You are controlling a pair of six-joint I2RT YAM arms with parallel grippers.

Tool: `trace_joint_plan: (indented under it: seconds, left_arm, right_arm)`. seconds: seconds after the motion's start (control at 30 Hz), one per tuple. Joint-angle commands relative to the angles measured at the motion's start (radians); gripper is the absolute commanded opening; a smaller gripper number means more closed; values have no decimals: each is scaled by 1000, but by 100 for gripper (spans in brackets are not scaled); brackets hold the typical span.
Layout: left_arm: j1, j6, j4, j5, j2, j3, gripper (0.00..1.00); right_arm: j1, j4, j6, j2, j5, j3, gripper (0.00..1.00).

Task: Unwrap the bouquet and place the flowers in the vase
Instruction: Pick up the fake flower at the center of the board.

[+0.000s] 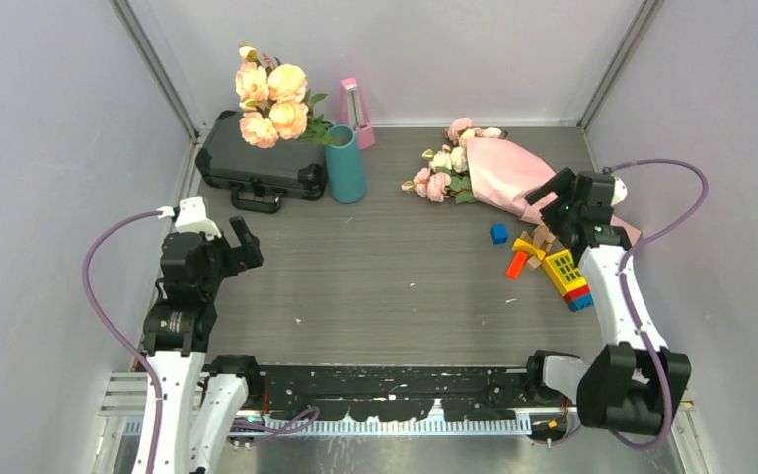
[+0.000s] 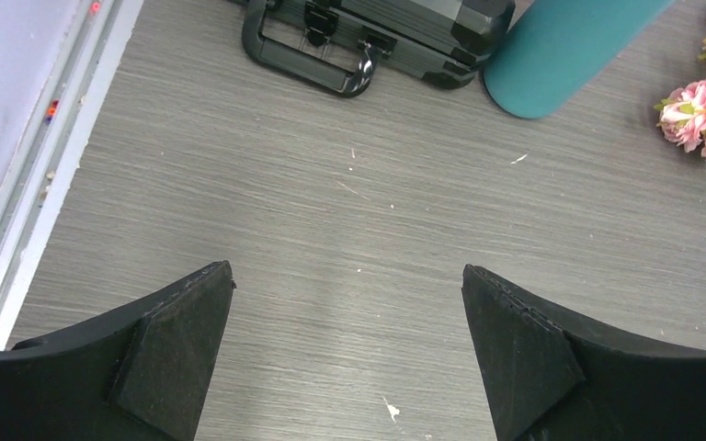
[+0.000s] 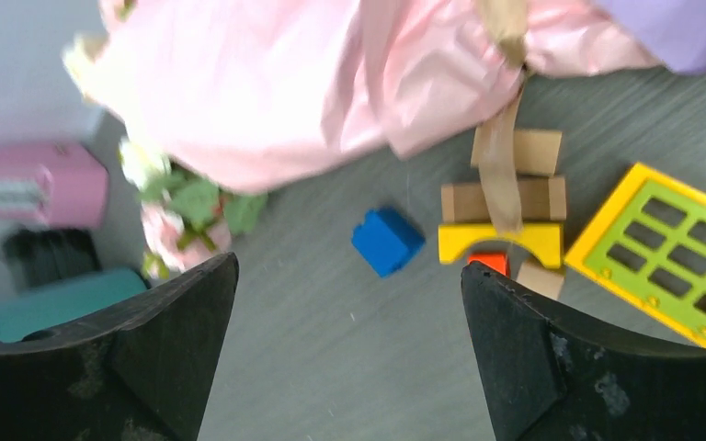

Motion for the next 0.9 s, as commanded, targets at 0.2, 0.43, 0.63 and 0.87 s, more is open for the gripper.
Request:
trace_joint_plan:
  seconds: [0.2,0.43,0.63,0.87]
  left_arm:
    - [6,14,20,64,63,21,98]
    - [6,22,10,87,84,24,98]
    - [-3,30,5,101,92,24,98]
    - [-6,38,-8,113,91,28,98]
  right_arm:
    - [-281,403,364,187,-165,-94,90]
    - [-290,486,487,268,-28,-94,88]
    - [-290,495,569,345,25,-81,87]
    - [-289,508,611,391,18,-76,85]
